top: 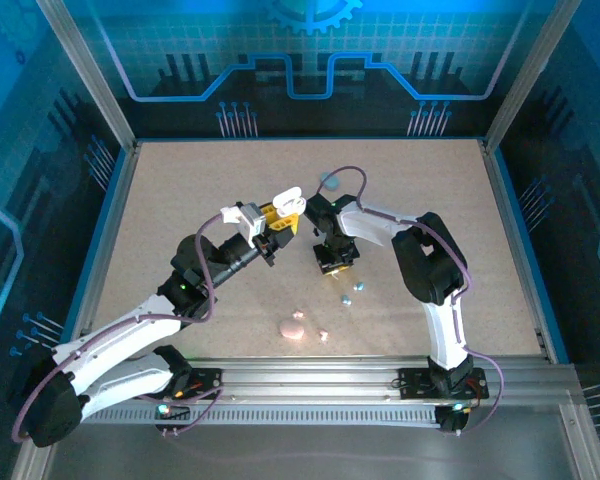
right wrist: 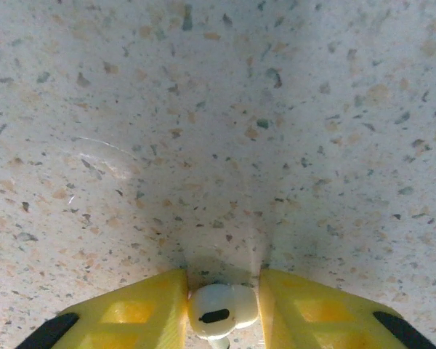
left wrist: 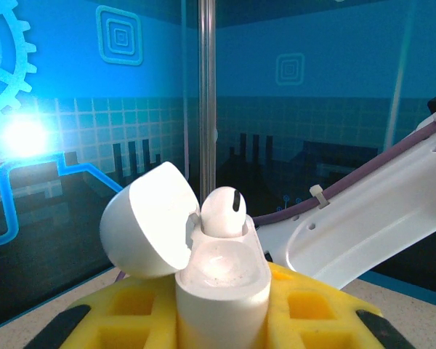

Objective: Insert the wireless bluetooth earbuds into the charging case

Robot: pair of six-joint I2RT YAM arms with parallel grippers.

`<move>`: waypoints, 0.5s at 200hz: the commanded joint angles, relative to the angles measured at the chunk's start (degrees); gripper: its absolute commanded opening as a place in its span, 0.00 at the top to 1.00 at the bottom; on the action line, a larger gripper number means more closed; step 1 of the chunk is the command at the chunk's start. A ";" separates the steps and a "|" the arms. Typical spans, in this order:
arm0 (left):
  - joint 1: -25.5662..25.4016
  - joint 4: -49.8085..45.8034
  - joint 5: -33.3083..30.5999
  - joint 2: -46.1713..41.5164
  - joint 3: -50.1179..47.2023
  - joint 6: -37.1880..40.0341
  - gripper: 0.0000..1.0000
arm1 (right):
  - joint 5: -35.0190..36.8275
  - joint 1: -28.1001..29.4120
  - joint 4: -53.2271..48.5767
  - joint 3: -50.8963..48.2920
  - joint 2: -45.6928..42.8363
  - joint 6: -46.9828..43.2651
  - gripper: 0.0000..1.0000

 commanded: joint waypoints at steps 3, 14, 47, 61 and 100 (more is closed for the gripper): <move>-0.43 1.04 -0.41 -1.00 0.98 -0.22 0.76 | -1.34 1.01 -1.59 -0.01 -0.37 0.08 0.69; -0.36 0.99 -0.41 -0.91 0.99 -0.24 0.77 | -1.05 0.88 -1.43 -0.33 -1.50 0.21 0.69; -0.39 0.86 -1.10 -0.32 1.03 -0.41 0.76 | -1.24 -0.31 0.25 -2.11 -7.18 1.26 0.70; -0.39 0.42 -1.92 0.02 1.07 -0.50 0.77 | -1.62 -1.10 1.41 -3.21 -10.26 1.78 0.70; -0.37 -3.44 -7.95 2.04 2.03 -1.80 0.77 | -3.43 -3.74 6.77 -6.80 -21.21 4.06 0.70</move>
